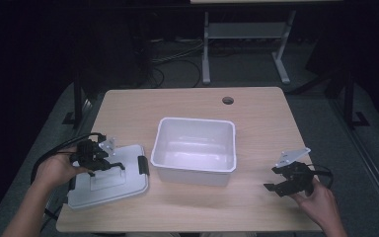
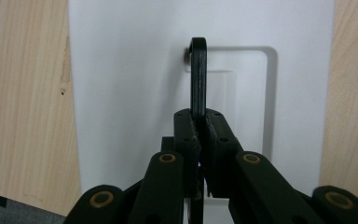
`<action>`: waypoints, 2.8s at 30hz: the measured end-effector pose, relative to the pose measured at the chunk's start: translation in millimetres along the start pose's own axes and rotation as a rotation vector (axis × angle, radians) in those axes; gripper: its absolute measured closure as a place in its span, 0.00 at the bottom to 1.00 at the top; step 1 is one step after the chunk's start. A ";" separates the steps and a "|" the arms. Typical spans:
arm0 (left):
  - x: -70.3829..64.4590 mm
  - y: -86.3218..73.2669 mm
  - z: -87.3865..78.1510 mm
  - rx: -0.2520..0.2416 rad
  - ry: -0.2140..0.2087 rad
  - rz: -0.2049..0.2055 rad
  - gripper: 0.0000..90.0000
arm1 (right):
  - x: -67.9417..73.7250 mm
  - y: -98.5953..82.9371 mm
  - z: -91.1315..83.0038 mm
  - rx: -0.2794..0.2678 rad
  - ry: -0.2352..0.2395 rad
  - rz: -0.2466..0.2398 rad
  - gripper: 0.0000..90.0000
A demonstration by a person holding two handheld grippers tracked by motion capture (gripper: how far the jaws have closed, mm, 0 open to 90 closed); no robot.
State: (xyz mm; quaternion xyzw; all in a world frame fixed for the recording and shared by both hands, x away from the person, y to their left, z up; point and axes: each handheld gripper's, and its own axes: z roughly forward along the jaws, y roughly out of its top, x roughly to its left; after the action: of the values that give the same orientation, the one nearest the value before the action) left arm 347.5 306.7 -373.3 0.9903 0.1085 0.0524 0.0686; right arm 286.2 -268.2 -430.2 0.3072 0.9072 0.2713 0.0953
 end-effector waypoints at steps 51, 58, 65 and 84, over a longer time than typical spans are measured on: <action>-10.8 4.7 -77.0 0.050 0.010 0.070 0.95 | 1.4 1.4 4.2 0.010 0.014 -0.009 0.35; -12.0 6.5 -90.9 0.054 0.013 0.078 0.95 | 1.2 1.5 4.0 0.009 0.014 -0.008 0.35; -12.4 10.0 -102.7 0.050 0.011 0.088 0.95 | 1.1 1.9 4.3 0.011 0.017 -0.009 0.35; -14.6 20.7 -133.6 0.027 0.015 0.127 0.95 | 1.5 3.2 6.7 0.017 0.026 -0.014 0.35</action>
State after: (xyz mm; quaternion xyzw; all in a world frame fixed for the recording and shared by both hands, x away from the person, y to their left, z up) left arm 321.8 300.1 -240.0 0.9956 0.0467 0.0627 0.0510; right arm 288.8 -262.3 -434.1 0.2979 0.9128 0.2668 0.0830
